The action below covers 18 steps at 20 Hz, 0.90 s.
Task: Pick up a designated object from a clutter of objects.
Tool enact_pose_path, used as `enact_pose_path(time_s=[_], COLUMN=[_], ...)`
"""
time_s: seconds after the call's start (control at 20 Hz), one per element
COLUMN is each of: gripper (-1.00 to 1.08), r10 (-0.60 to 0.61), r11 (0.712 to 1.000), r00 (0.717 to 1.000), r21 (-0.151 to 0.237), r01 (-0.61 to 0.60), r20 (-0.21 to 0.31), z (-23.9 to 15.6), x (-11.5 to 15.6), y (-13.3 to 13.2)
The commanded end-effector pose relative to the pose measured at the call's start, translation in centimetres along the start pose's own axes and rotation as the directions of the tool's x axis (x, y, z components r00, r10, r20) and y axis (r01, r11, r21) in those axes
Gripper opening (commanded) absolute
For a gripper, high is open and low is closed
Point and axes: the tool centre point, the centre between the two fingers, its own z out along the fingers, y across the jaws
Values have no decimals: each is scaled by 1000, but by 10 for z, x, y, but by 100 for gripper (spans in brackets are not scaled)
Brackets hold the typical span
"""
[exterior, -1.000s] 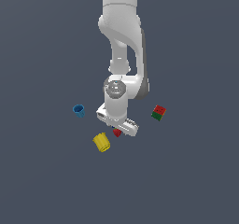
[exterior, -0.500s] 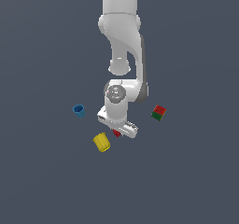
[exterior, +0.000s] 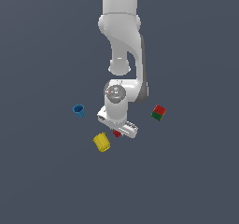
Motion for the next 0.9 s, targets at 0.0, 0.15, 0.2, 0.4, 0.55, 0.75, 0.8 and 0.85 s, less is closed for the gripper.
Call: enact_pose_path(time_s=[0.0, 0.15, 0.2, 0.4, 0.55, 0.75, 0.8, 0.85], gripper=[-100, -100, -100, -100, -100, -100, -100, -100], r10=[0, 0, 0, 0, 0, 1, 1, 1], r11=[1000, 1000, 1000, 1000, 1000, 1000, 1000, 1000], r00=[1000, 1000, 1000, 1000, 1000, 1000, 1000, 1000], r21=[0, 0, 0, 0, 0, 1, 1, 1], r01=[0, 0, 0, 0, 0, -1, -1, -1], r20=[0, 0, 0, 0, 0, 0, 0, 0], z=[-2, -10, -14, -34, -54, -88, -98, -107], x=[1, 5, 7, 16, 26, 42, 47, 52], y=[1, 4, 5, 13, 21, 34, 37, 41])
